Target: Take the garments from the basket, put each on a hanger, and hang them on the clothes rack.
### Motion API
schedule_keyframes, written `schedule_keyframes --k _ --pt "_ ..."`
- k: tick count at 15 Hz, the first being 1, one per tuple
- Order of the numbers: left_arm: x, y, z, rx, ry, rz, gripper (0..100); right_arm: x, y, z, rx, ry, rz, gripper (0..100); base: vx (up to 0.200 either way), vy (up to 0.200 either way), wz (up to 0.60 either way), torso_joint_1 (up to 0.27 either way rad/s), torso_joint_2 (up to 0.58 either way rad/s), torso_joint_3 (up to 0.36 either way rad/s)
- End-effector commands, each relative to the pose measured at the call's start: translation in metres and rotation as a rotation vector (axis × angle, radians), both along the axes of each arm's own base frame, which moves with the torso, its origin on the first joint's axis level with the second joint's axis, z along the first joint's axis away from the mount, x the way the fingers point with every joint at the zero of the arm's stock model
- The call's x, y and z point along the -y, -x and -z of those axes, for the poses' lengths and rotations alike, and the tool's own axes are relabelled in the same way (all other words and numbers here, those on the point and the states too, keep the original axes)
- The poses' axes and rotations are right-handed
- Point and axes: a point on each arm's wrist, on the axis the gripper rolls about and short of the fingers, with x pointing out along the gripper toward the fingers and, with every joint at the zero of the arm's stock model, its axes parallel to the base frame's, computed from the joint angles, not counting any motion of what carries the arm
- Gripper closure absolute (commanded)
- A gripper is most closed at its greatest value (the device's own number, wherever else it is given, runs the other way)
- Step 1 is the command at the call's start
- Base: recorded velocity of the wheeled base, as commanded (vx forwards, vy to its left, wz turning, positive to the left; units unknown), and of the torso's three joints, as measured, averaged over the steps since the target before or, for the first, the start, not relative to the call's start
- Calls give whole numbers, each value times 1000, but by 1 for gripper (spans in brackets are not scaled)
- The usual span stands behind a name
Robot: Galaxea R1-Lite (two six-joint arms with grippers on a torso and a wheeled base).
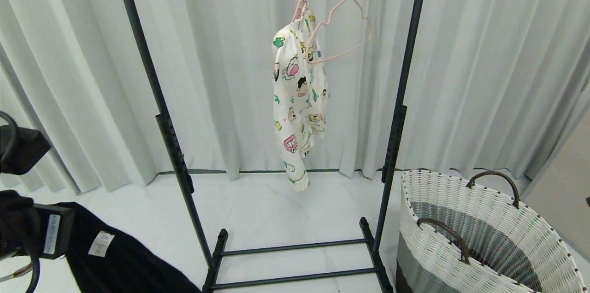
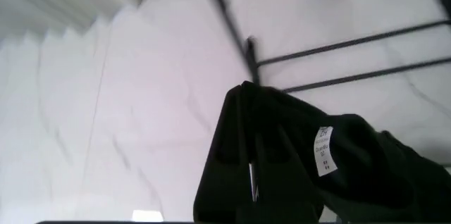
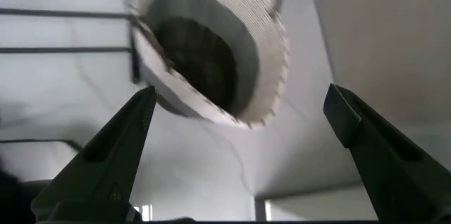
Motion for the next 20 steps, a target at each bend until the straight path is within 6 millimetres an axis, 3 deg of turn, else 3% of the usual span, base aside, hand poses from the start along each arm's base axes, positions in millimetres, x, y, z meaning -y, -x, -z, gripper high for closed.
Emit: schedule_keyframes --k 1,3,10,20 --pt "-7 25 8 40 18 -52 100 11 8 16 -14 27 91 0 0 0 0 0 0 0" --pt "-7 33 17 40 18 -54 100 14 12 24 -2 31 111 0 0 0 0 0 0 0" --pt "-8 26 22 82 -3 -60 100 14 14 24 7 25 111 0 0 0 0 5 -23 -16" --pt "-6 27 20 98 -11 -31 100 13 9 20 65 -5 102 0 0 0 0 140 -414 -281"
